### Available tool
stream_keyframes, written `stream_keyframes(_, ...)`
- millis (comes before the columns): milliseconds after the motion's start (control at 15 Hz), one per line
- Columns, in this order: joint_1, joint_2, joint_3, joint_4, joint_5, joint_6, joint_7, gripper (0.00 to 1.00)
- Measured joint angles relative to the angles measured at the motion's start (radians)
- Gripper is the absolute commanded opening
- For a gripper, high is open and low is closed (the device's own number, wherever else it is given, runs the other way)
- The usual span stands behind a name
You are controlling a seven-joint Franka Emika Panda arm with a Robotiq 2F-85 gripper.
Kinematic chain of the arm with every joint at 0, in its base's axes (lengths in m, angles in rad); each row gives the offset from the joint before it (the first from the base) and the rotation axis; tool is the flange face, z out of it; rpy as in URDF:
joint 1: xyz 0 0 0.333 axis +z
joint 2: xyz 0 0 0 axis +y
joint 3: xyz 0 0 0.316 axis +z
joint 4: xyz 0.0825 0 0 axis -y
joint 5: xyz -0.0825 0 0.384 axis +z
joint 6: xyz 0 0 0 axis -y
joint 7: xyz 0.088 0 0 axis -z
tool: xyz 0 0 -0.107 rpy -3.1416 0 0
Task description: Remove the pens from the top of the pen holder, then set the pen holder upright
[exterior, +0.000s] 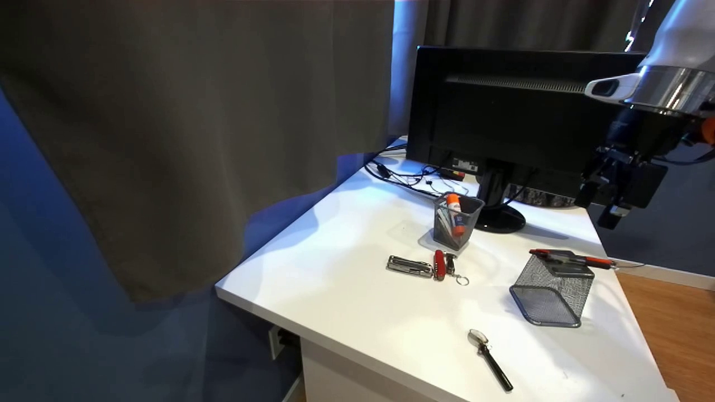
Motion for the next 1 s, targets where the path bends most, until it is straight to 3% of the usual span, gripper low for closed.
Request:
stream_keyframes(467, -0.011, 0.055, 0.021, -0.019, 0.008, 0.080, -0.092, 1.00)
stream_keyframes(1000, -0.030, 0.092, 0.051, -0.089, 0.005, 0.288, -0.168, 1.00)
